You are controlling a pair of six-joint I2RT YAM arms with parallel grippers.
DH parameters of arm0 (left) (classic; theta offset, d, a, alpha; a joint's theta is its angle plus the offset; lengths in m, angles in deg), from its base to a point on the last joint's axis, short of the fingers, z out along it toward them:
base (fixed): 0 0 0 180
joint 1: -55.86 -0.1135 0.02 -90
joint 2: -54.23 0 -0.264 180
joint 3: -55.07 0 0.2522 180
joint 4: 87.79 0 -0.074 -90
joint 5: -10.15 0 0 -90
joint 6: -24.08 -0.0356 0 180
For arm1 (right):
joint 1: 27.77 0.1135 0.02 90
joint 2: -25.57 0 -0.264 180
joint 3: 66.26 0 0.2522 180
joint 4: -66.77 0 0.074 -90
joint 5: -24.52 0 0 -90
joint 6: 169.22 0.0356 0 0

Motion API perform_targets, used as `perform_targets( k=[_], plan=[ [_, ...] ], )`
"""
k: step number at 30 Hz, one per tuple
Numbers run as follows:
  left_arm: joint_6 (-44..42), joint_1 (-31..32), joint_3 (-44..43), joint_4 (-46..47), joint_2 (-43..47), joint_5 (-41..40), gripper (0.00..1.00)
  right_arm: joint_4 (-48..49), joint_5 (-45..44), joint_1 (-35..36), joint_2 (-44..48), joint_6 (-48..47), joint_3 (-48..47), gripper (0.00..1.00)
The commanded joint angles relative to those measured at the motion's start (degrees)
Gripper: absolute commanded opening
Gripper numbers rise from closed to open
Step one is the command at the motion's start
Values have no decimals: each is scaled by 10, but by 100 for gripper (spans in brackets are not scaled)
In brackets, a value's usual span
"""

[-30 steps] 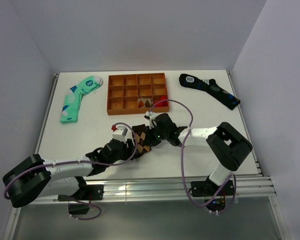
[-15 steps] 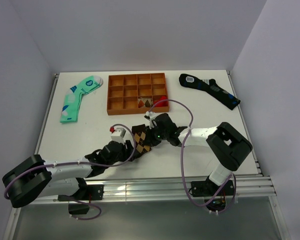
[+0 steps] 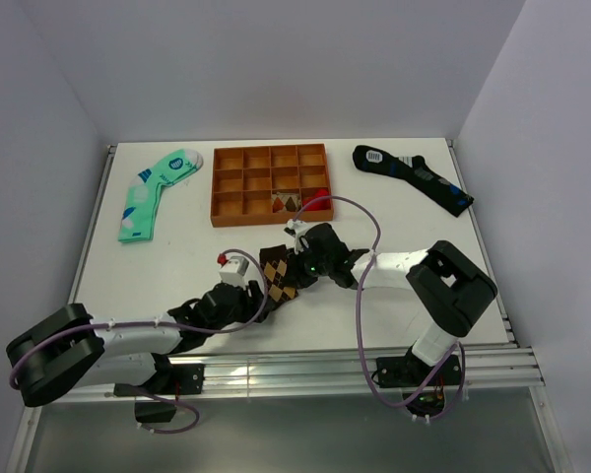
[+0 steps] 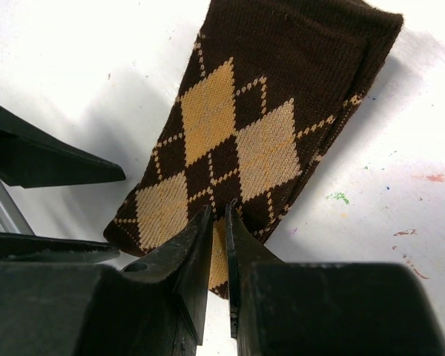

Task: Roll the socks
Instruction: Roll the sock at the center of the board.

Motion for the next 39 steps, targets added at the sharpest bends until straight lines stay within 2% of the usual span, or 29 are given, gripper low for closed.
perform_targets(
  k=[1,11,13,18,21,22,24,25,27,28,39],
  plan=[
    [-17,13,-18,22,-27,-24,59,1,-2,2,-1,-3,-26,19],
    [3,29,-28,14,-56,-37,54,7,2,1,3,-4,-19,19],
    [6,29,-40,-4,-67,-45,51,9,4,1,0,-2,-19,19],
    [14,25,-56,-15,-80,-35,33,17,8,1,-2,1,-17,19],
    [20,16,-56,-11,-65,-12,25,19,9,1,-2,1,-14,19],
    [22,8,-57,-14,-56,7,19,17,7,1,-1,0,-12,19],
    [22,0,-57,-14,-46,24,16,17,7,1,-2,0,-12,19],
    [22,-3,-58,-15,-41,32,10,16,7,1,0,0,-12,19],
    [24,-16,-59,-21,-29,53,8,21,7,1,1,1,-7,19],
    [25,-19,-63,-32,-24,69,3,22,7,1,2,2,-5,19],
    [73,-88,-82,-88,-11,198,0,66,12,1,15,19,35,20]
  ],
)
